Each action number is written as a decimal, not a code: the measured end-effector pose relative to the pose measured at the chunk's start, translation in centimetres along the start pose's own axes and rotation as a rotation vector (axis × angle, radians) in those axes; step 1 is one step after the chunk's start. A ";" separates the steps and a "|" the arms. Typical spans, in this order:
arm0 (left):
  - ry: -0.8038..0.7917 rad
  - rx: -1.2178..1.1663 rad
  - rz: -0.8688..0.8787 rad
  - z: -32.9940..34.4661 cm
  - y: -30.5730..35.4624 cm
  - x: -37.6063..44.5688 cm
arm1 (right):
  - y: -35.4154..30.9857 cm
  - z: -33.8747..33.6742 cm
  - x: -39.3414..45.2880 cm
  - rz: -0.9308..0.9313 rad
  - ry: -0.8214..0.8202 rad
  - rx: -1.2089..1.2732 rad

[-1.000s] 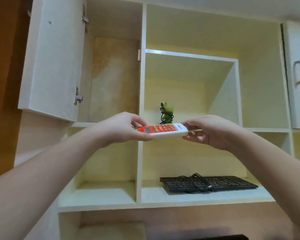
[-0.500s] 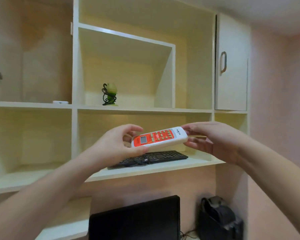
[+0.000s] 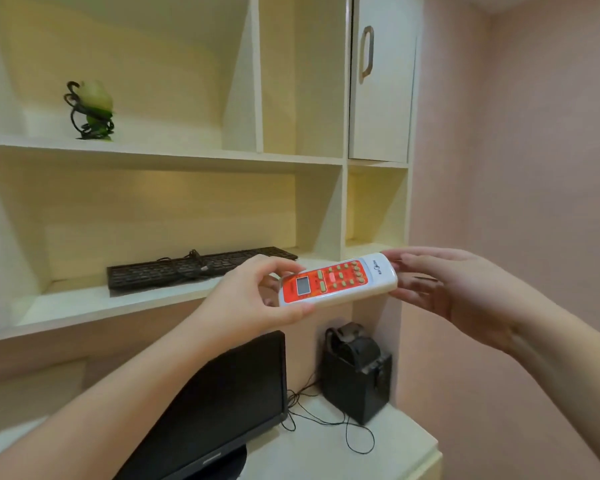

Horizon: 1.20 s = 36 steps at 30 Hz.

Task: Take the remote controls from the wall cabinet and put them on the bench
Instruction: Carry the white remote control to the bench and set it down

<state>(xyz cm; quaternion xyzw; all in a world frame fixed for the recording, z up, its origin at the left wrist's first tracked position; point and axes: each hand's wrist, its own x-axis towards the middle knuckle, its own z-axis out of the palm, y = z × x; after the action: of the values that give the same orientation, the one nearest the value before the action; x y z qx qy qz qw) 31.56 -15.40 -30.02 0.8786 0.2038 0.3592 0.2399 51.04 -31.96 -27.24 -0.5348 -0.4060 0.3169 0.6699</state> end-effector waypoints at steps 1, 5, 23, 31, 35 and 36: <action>-0.026 -0.019 0.003 0.6 -0.4 0.4 | 0.5 -0.3 0.0 0.006 0.023 -0.011; -0.122 -0.111 0.026 2.9 -2.6 1.7 | 3.0 -1.2 -0.3 0.031 0.139 -0.020; -0.548 -0.328 0.158 13.4 -9.0 4.1 | 14.0 -3.6 -5.4 0.152 0.533 0.054; -0.699 -0.389 0.268 22.5 -6.0 3.1 | 16.6 -7.8 -11.8 0.169 0.752 0.146; -0.776 -0.364 0.319 27.0 -2.7 1.3 | 18.2 -10.4 -16.2 0.172 0.842 0.182; -0.791 -0.360 0.336 28.2 -1.9 0.9 | 18.6 -11.1 -17.4 0.177 0.863 0.189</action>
<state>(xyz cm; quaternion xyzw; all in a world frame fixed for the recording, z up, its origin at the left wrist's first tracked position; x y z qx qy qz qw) 52.32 -21.20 -48.28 0.9132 -0.1142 0.0602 0.3865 52.91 -47.77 -50.01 -0.5870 -0.0117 0.1566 0.7942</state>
